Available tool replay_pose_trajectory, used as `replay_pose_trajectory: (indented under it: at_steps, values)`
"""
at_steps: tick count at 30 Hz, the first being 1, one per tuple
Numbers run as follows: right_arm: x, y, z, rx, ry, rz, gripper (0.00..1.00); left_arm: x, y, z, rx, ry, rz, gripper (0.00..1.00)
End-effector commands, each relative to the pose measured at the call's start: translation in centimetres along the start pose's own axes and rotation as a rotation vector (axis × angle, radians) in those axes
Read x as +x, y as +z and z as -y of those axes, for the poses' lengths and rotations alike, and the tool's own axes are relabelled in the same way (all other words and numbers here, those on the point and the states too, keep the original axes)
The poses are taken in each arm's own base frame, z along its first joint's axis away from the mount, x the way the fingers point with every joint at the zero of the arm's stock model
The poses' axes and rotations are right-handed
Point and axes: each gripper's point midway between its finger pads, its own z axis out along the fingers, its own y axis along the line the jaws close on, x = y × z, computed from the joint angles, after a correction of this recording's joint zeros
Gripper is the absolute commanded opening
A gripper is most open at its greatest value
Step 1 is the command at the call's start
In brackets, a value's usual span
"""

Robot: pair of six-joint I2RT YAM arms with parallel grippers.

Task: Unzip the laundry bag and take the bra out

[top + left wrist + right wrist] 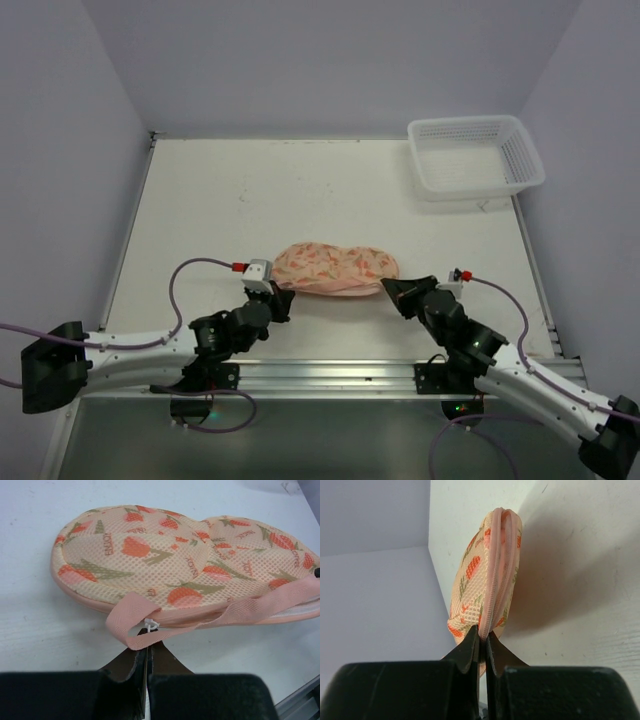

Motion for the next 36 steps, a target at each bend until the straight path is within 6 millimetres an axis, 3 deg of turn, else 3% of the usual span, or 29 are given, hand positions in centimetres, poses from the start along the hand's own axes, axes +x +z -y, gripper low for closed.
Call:
replay_pose_trajectory:
  at_steps: [1,5,7,10,15,16,18,19,20,21,24,28,33,36]
  values:
    - [-3.3,0.7,0.8,0.04,-0.062,0.152,0.0,-1.9,-0.1,-1.9,-0.105,0.004,0.072,0.0]
    - [-4.6,1.1,0.6,0.07,-0.111,0.188,0.0,-1.9,-0.3,-2.8,-0.136,0.011,0.066,0.0]
    - [-4.2,1.4,0.7,0.075,-0.146,0.158,0.0,-1.8,-0.4,-2.7,-0.125,0.003,0.068,0.0]
    - [-3.1,2.2,0.0,0.04,-0.234,0.111,0.0,-1.9,-0.3,-1.2,-0.038,0.003,0.07,0.0]
    - [-3.0,2.9,-3.1,0.005,-0.401,0.091,0.01,-0.7,-0.3,1.4,0.11,0.064,0.014,0.0]
    - [-3.2,3.4,-3.8,0.008,-0.426,0.087,0.03,-0.4,-0.3,1.9,0.137,0.068,0.001,0.0]
    - [-2.6,3.9,-4.3,0.017,-0.506,0.03,0.24,0.4,-0.2,2.0,0.155,0.078,-0.018,0.0]
    - [-1.9,3.8,-5.6,0.0,-0.521,-0.008,0.34,0.3,-0.1,2.5,0.175,0.071,-0.017,0.0]
    - [-1.5,4.1,-5.2,0.011,-0.55,-0.033,0.46,0.5,-0.1,2.6,0.18,0.072,-0.023,0.0]
    - [-1.0,4.0,-5.1,0.006,-0.555,-0.061,0.5,0.6,0.1,2.8,0.183,0.073,-0.027,0.0]
    - [0.2,3.1,-4.6,-0.023,-0.516,-0.126,0.59,1.0,0.4,3.4,0.196,0.079,-0.045,0.0]
    - [3.3,1.5,-3.5,-0.027,-0.464,-0.253,0.74,1.0,0.9,4.2,0.21,0.078,-0.047,0.0]
    - [7.5,0.8,-3.0,0.016,-0.368,-0.358,0.79,1.6,1.6,5.2,0.227,0.077,-0.063,0.0]
    - [9.6,0.9,-4.0,0.006,-0.33,-0.394,0.81,2.0,1.9,5.9,0.245,0.072,-0.075,0.0]
